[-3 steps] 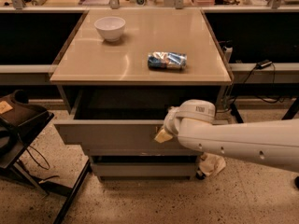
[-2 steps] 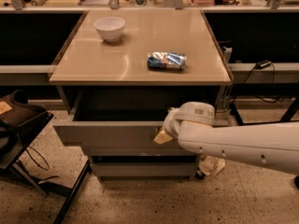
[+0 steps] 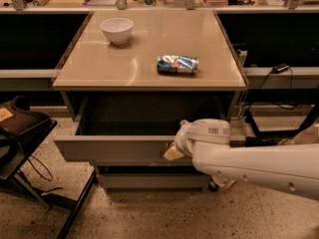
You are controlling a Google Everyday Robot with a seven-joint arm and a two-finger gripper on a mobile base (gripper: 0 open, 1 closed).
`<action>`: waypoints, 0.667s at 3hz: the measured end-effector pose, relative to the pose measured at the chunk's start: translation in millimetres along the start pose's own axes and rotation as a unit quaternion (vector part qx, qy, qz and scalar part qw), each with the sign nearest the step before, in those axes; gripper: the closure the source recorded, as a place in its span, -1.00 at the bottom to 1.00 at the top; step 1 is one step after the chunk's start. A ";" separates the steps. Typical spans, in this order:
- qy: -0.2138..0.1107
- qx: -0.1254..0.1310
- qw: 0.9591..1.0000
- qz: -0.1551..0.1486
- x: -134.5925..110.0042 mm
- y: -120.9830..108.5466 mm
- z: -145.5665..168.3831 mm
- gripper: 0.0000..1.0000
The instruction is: Open top drawer
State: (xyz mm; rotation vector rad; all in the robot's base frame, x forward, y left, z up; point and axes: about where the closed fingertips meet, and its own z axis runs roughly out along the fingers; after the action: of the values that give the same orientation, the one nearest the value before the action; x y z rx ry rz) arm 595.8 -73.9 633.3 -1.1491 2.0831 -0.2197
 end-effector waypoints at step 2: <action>0.004 -0.006 1.000 -0.026 3.3 10.3 -4.7 1.00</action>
Offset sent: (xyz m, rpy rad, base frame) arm -0.0291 0.0038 -0.0074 -0.0950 0.0158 0.1009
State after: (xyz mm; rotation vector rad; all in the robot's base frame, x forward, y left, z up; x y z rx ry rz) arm 584.7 -71.3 630.1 -1.2126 2.0664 -0.2371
